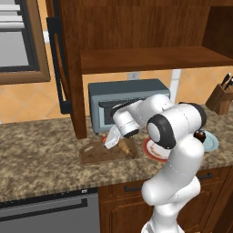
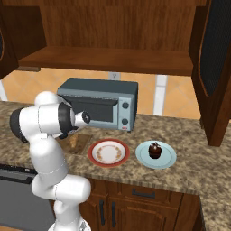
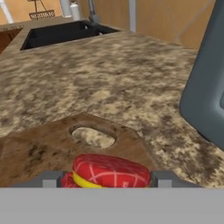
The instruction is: From the different types of pastries on the counter, select a croissant and place it on the cutting board. Then retrieve a jar of jam from the cabinet and place it alongside the croissant on the cutting board.
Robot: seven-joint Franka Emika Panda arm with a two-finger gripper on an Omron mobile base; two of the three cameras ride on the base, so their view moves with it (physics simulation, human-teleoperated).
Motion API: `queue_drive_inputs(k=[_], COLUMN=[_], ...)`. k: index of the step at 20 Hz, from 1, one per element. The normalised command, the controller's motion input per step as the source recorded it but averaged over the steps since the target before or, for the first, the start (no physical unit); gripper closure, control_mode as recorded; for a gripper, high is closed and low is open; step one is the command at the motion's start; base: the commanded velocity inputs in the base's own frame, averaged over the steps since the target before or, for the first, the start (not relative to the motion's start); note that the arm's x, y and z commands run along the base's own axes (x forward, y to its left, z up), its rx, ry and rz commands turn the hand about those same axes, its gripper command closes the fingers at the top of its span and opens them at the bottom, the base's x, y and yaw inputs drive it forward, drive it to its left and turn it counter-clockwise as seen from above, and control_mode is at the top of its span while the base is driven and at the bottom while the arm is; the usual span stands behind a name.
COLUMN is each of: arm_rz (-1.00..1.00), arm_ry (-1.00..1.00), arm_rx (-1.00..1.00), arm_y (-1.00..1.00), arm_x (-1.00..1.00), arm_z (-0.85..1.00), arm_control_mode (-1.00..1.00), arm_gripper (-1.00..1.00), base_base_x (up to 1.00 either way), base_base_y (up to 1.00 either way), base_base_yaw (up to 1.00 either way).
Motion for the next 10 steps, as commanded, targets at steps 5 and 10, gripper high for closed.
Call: queue_drive_inputs(k=[5, 10], arm_rz=[0.0, 0.0], arm_ry=[0.0, -0.05], arm_rx=[0.0, 0.06], arm_y=[0.0, -0.08], arm_x=[-0.36, -0.52], arm_z=[-0.56, -0.4], arm_control_mode=[-1.0, -1.0], arm_gripper=[-1.0, -1.0], base_base_x=[0.0, 0.0], base_base_y=[0.0, 0.0], base_base_yaw=[0.0, 0.0])
